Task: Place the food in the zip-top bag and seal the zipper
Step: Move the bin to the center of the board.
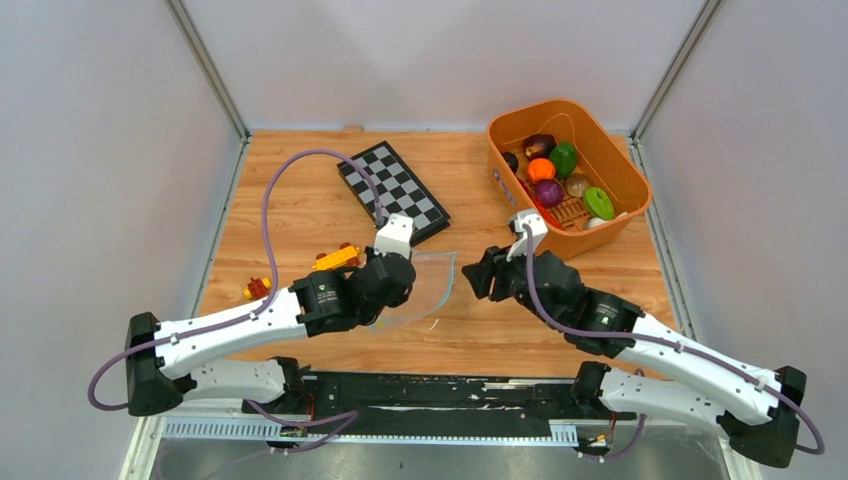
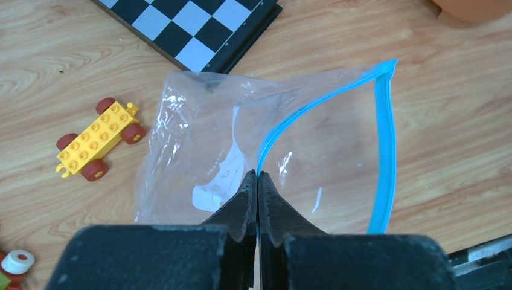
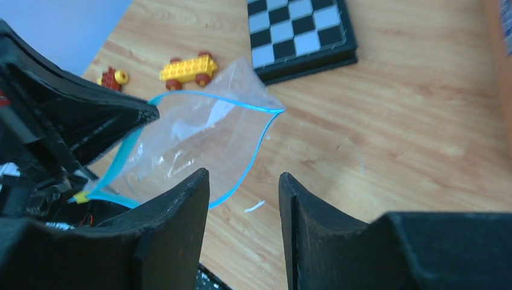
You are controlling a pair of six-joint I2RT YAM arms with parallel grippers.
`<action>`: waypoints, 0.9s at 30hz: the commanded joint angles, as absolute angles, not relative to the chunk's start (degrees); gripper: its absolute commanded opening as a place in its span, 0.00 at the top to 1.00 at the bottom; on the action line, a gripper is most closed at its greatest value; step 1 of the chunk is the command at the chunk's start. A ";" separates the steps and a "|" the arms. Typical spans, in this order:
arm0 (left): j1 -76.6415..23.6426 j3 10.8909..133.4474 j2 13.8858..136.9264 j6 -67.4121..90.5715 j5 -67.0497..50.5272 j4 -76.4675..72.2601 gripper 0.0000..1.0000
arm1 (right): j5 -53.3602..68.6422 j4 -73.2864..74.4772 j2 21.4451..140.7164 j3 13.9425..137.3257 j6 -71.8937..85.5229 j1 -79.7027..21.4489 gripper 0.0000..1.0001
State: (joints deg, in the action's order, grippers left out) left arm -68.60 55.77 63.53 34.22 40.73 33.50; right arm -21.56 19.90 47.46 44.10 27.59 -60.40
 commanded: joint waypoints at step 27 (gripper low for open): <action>-57.22 55.15 62.52 30.80 27.86 25.04 1.00 | 37.50 15.97 77.23 55.50 17.62 -8.85 0.26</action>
